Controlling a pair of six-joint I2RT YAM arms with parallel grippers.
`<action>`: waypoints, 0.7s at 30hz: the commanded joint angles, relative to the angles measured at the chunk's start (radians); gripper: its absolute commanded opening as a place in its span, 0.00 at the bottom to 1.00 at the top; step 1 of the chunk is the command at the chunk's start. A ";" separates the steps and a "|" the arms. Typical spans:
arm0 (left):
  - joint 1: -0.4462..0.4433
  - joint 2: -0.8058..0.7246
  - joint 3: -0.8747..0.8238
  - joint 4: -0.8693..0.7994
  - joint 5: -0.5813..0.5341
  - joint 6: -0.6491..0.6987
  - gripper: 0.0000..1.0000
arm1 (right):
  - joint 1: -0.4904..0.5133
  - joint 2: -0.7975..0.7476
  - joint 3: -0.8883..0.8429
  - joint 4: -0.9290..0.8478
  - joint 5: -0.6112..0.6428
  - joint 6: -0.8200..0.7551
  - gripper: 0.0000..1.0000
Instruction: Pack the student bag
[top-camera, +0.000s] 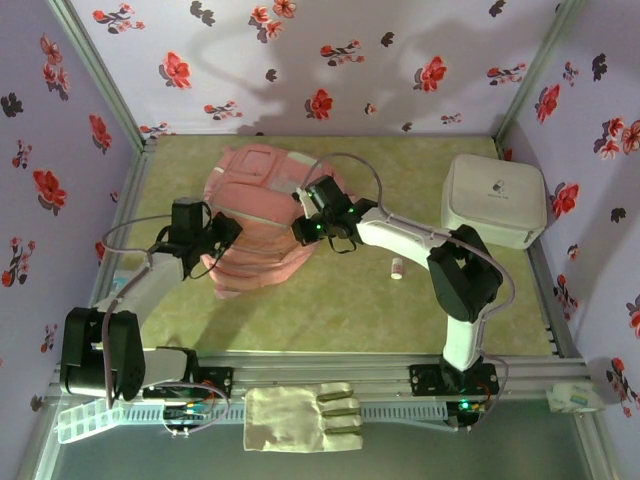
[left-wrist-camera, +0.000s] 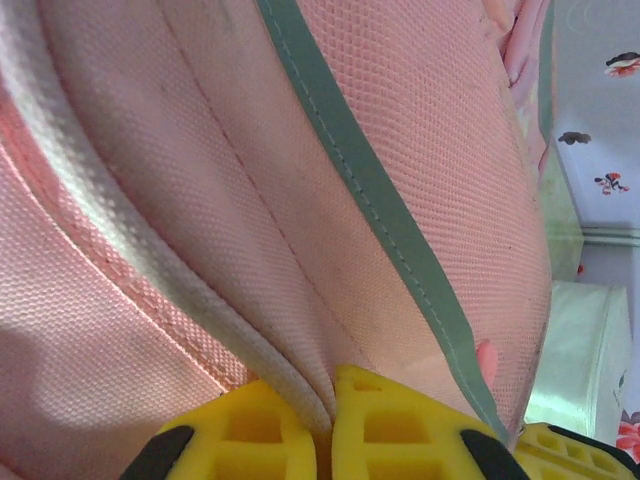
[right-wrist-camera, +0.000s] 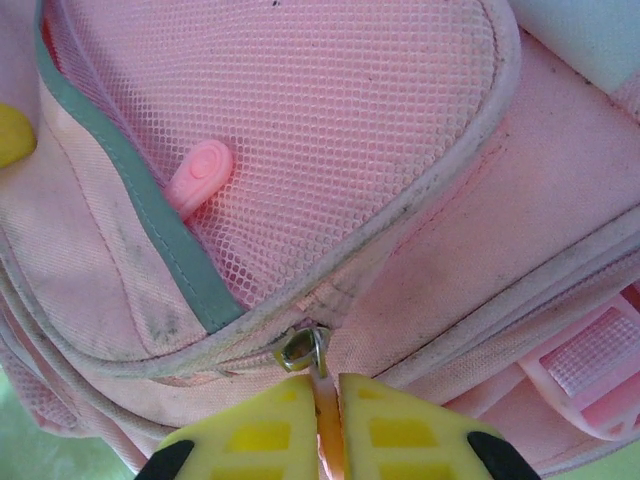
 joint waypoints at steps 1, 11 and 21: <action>0.001 0.011 0.015 -0.106 0.037 0.089 0.00 | -0.064 -0.032 0.010 -0.017 0.174 0.076 0.08; -0.151 0.101 0.100 0.001 0.083 0.042 0.00 | -0.111 -0.234 -0.209 0.055 0.304 0.154 0.08; -0.192 0.145 0.208 -0.006 0.008 0.042 0.47 | -0.153 -0.337 -0.238 0.009 0.347 0.112 0.43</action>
